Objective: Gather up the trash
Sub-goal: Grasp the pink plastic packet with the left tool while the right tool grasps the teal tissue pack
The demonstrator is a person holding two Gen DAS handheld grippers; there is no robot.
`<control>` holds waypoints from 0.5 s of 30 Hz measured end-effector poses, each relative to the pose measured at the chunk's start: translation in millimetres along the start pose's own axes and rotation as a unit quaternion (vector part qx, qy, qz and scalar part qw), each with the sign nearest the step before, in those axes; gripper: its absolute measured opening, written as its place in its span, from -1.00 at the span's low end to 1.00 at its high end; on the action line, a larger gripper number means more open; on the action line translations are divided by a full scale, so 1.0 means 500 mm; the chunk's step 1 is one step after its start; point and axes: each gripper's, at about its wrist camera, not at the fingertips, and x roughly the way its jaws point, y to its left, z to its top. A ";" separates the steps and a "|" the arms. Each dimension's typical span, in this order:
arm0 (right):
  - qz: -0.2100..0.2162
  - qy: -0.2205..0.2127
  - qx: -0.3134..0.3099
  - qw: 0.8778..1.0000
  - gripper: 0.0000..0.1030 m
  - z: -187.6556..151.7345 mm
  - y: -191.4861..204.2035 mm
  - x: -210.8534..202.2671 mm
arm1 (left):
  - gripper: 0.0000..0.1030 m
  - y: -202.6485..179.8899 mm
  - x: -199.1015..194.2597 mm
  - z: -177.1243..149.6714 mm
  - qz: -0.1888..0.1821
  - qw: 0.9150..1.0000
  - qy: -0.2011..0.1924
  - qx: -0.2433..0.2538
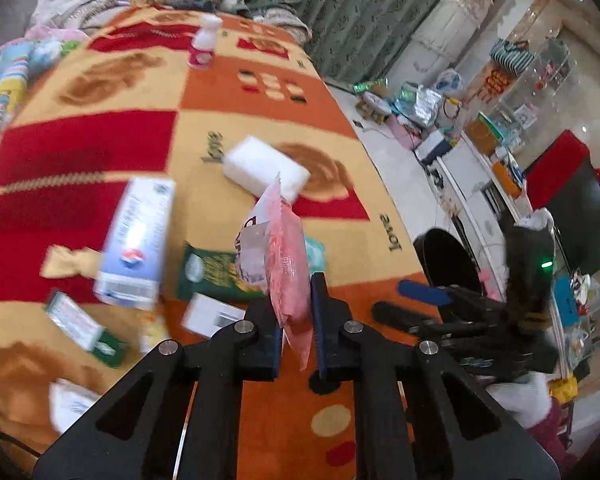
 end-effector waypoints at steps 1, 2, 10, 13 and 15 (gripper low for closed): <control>0.005 0.002 -0.007 1.000 0.45 0.005 0.010 0.012 | -0.80 0.009 -0.016 0.006 0.005 1.000 -0.006 -0.002; 0.010 0.005 -0.016 1.000 0.45 0.011 0.023 0.026 | -0.80 0.017 -0.028 0.011 0.011 1.000 -0.010 -0.002; 0.002 0.038 -0.121 0.992 0.45 0.080 0.112 0.147 | -0.80 0.062 -0.062 0.016 0.030 0.999 -0.018 -0.015; -0.006 0.047 -0.135 0.990 0.46 0.100 0.114 0.174 | -0.80 0.068 -0.058 0.014 0.028 0.999 -0.016 -0.017; -0.003 0.054 -0.138 0.989 0.46 0.110 0.110 0.189 | -0.80 0.069 -0.056 0.013 0.026 0.999 -0.013 -0.017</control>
